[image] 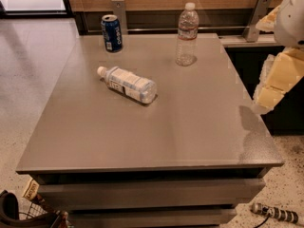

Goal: Place blue plastic bottle upright

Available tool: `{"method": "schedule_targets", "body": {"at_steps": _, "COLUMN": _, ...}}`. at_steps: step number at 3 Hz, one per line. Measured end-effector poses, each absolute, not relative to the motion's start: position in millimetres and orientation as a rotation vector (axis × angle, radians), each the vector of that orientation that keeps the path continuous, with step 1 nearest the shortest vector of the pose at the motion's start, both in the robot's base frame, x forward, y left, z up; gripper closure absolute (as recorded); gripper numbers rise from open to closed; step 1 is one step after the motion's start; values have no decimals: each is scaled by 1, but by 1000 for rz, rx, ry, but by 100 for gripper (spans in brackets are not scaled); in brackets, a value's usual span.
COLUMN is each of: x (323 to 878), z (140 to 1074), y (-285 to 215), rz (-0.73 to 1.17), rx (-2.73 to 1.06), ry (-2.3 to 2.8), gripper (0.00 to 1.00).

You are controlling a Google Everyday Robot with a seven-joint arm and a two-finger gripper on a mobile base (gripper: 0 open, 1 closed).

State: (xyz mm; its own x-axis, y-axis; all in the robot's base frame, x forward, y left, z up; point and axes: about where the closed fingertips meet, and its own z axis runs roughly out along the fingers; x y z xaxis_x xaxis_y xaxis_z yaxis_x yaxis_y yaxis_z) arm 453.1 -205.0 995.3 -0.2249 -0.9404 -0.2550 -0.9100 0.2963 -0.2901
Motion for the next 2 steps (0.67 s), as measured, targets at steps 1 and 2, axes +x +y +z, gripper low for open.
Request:
{"method": "schedule_targets", "body": {"at_steps": 1, "x": 491, "z": 1000, "y": -166, "rz": 27, "rx": -1543, "ry": 2202, "gripper": 0}}
{"method": "schedule_targets", "body": {"at_steps": 2, "x": 520, "z": 995, "y": -126, "rz": 192, "rx": -1397, "ry": 2244, "gripper": 0}}
